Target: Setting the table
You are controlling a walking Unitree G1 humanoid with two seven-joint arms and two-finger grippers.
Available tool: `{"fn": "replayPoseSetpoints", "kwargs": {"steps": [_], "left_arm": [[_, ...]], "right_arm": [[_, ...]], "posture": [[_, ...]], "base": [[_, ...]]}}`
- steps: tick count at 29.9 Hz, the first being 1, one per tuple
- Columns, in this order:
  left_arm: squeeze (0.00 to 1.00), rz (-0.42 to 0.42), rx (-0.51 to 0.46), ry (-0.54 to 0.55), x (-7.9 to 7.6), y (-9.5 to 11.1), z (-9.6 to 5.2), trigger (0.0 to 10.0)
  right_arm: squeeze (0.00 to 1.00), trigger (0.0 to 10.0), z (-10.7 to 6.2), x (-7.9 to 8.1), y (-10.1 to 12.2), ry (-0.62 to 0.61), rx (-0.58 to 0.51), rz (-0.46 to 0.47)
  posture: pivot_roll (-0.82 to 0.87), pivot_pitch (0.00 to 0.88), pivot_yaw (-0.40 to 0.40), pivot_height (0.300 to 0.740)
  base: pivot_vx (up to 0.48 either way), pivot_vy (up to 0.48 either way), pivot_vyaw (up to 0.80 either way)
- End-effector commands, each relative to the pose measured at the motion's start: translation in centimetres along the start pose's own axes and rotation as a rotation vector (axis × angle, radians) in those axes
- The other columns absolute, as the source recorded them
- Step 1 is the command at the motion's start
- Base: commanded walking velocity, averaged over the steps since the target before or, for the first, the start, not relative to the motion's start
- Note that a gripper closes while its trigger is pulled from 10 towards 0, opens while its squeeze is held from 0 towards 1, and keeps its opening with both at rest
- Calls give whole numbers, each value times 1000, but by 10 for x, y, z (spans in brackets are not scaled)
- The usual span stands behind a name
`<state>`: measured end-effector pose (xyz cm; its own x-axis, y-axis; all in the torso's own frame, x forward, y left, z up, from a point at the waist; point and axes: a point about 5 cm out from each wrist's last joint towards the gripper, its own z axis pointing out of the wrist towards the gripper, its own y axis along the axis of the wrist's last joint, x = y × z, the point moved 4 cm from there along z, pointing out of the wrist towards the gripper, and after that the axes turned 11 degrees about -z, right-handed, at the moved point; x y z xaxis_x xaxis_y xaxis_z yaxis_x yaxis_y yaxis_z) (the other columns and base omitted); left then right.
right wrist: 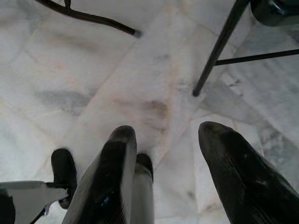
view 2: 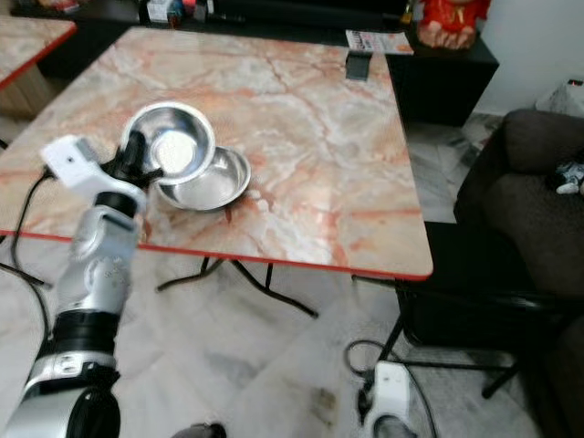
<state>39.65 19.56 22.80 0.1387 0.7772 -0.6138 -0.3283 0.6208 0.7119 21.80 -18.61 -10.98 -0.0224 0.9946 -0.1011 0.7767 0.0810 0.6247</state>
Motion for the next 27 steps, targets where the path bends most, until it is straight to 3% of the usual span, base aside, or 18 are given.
{"fn": "replayPoseSetpoints", "kwargs": {"steps": [1,11,21,27], "left_arm": [[0,-19,5,-29,-11,-5,1,10000],[0,-13,12,-28,-10,-6,0,10000],[0,-43,56,-21,-11,-14,-1,10000],[0,-22,112,51,-2,-23,0,10000]], "right_arm": [[0,10000,-2,-13,-7,-30,23,-3],[0,10000,-2,-12,-8,-27,23,-2],[0,10000,-2,-11,-7,-25,20,-3],[0,10000,-2,-11,-8,-24,22,-5]], "posture": [[34,161,-53,740],[34,163,-51,740],[34,163,-52,740],[33,164,-53,740]], "base": [[349,0,0],[346,0,0],[0,0,0],[0,0,0]]}}
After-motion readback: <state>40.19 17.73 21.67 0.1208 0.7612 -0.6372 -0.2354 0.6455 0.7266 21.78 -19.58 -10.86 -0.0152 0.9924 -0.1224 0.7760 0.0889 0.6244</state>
